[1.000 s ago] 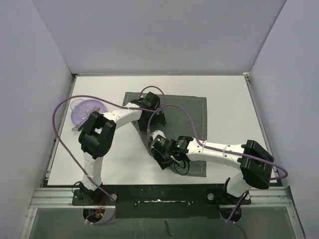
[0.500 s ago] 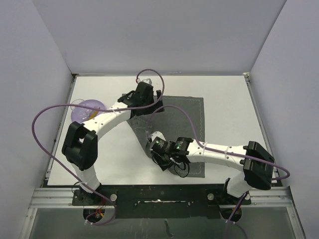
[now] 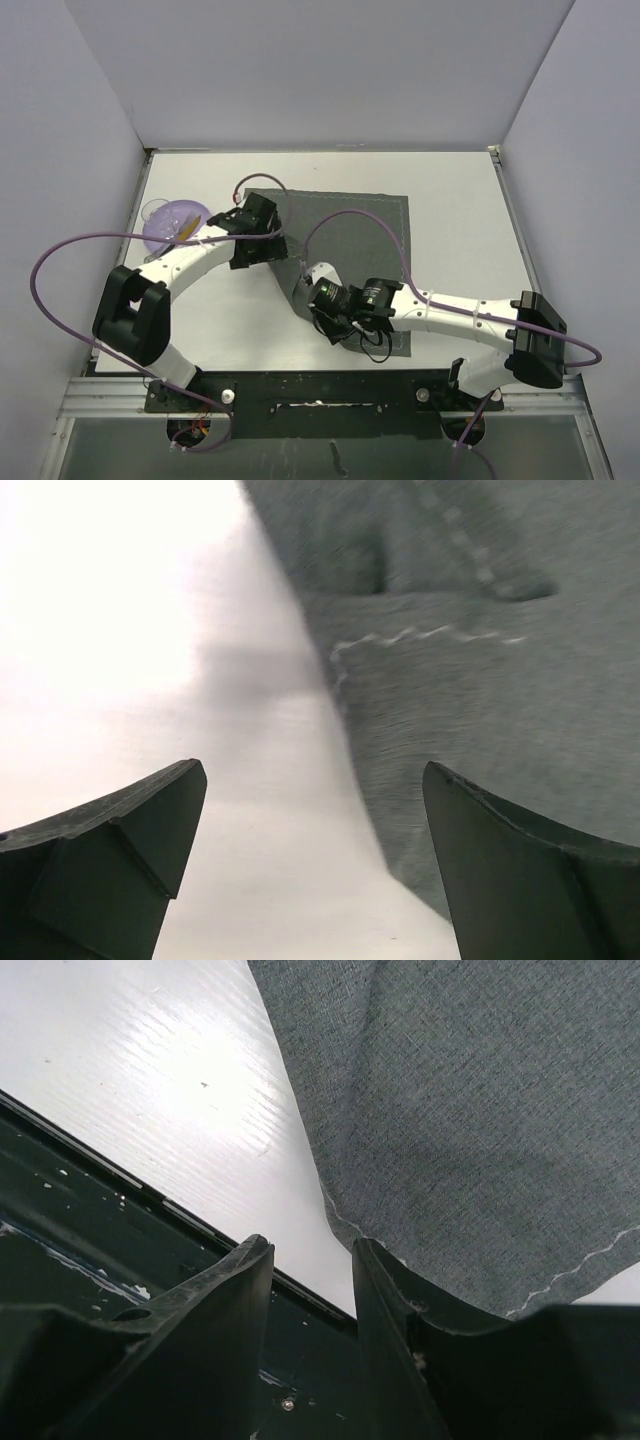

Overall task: Set the dinner table for one person
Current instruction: Flatten out the napkin at the center of the board.

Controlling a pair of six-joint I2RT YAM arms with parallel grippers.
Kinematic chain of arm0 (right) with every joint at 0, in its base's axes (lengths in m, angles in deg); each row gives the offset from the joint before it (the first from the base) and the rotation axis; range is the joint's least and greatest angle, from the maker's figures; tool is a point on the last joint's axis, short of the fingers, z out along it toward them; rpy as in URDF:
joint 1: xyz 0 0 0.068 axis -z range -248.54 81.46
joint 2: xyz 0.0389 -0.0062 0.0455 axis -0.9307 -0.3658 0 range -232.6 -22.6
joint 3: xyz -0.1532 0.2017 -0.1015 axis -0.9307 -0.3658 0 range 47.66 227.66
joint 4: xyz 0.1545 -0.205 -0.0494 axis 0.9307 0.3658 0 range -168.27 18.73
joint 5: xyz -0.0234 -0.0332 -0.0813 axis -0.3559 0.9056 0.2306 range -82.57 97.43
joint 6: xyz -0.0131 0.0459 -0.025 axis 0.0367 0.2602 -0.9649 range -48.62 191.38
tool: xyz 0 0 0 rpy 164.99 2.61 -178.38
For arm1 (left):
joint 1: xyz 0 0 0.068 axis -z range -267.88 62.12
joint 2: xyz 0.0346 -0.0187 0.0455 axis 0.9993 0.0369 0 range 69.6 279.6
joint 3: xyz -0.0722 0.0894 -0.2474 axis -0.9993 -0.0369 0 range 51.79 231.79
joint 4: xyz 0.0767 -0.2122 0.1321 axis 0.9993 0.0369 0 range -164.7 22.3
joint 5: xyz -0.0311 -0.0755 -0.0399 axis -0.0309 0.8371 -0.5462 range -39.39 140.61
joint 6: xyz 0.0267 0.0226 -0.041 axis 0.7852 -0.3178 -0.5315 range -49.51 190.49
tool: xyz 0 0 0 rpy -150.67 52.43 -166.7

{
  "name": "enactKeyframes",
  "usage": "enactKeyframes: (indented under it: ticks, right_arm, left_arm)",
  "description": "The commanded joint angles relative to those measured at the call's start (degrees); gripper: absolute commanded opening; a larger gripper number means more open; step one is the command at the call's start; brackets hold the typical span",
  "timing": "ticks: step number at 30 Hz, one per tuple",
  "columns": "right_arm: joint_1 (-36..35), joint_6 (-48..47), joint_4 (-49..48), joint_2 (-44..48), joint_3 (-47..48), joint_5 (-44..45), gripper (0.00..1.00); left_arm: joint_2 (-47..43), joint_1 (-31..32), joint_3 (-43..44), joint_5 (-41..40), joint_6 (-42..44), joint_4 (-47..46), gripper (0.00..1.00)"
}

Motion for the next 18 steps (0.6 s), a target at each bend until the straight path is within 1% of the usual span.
enactKeyframes:
  ticks: [1, 6, 14, 18]
  right_arm:
    - [-1.0, 2.2, 0.6, 2.0, -0.5, 2.1, 0.38]
    - [-1.3, 2.8, 0.9, 2.1, -0.8, 2.5, 0.38]
    - [-1.3, 3.2, 1.8, 0.8, -0.5, 3.3, 0.38]
    - [-1.2, 3.1, 1.7, 0.6, -0.4, 3.4, 0.38]
  left_arm:
    - [-1.4, -0.9, -2.9, -0.6, -1.7, -0.2, 0.90]
    - [2.5, -1.3, -3.3, 0.2, -1.5, -4.1, 0.87]
    - [8.2, -1.5, 2.6, 0.7, 0.2, -4.5, 0.86]
    - [9.8, -2.2, 1.8, 1.9, 0.6, -6.6, 0.84]
